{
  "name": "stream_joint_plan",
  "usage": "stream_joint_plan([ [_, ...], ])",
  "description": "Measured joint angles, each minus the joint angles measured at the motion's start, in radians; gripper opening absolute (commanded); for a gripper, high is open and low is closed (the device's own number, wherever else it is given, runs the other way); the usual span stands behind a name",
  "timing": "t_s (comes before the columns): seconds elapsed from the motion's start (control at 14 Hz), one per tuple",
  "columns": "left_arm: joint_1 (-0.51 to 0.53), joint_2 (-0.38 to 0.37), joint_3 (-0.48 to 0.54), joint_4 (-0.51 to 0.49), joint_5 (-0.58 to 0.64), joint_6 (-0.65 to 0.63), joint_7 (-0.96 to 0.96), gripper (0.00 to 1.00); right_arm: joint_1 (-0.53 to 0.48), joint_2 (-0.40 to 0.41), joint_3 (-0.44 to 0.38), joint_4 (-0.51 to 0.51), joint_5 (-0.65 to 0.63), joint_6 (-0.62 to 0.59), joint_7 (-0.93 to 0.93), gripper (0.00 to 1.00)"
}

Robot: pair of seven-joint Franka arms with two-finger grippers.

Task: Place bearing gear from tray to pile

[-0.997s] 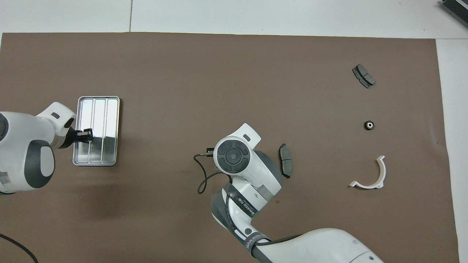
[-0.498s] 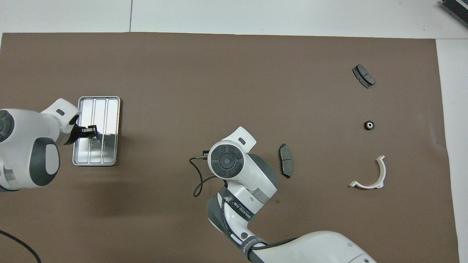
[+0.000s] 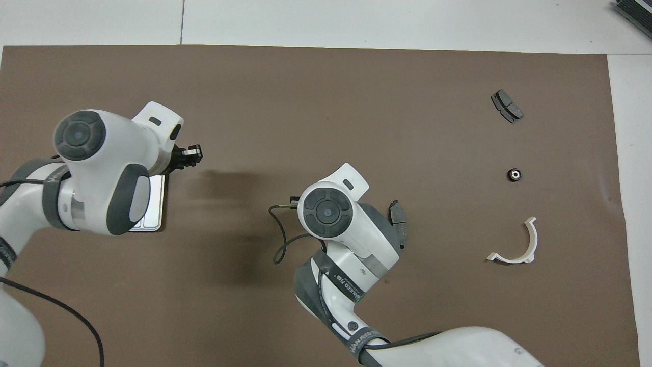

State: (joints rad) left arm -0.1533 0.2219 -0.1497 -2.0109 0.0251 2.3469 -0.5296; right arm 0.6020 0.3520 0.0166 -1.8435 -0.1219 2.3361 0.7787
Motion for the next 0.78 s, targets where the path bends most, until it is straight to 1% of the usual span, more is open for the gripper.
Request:
stream_joint_plan([
  [0.21,-0.125,0.002,-0.002,0.0,0.0,0.004,-0.164,0.05,-0.122,-0.09,-0.001,-0.045,0.0,-0.026,-0.081,0.0],
  [0.43,-0.244,0.005,-0.003,-0.012,0.0,0.057,-0.273,0.18,-0.262,-0.14,-0.002,-0.14,0.002,-0.025,-0.219,0.0],
  [0.5,-0.287,0.008,-0.004,-0.023,0.0,0.09,-0.311,0.25,-0.303,-0.15,-0.002,-0.169,0.012,-0.023,-0.272,0.0],
  [0.57,-0.332,0.013,-0.004,-0.032,0.0,0.125,-0.355,0.38,-0.34,-0.159,-0.002,-0.2,0.041,-0.018,-0.337,0.0],
  [0.71,-0.398,0.022,-0.005,-0.039,0.0,0.164,-0.418,0.88,-0.398,-0.173,-0.002,-0.259,0.092,0.013,-0.458,0.0],
  [0.78,-0.419,0.025,-0.004,-0.038,0.0,0.173,-0.432,0.95,-0.42,-0.176,-0.002,-0.29,0.102,0.046,-0.497,0.0],
])
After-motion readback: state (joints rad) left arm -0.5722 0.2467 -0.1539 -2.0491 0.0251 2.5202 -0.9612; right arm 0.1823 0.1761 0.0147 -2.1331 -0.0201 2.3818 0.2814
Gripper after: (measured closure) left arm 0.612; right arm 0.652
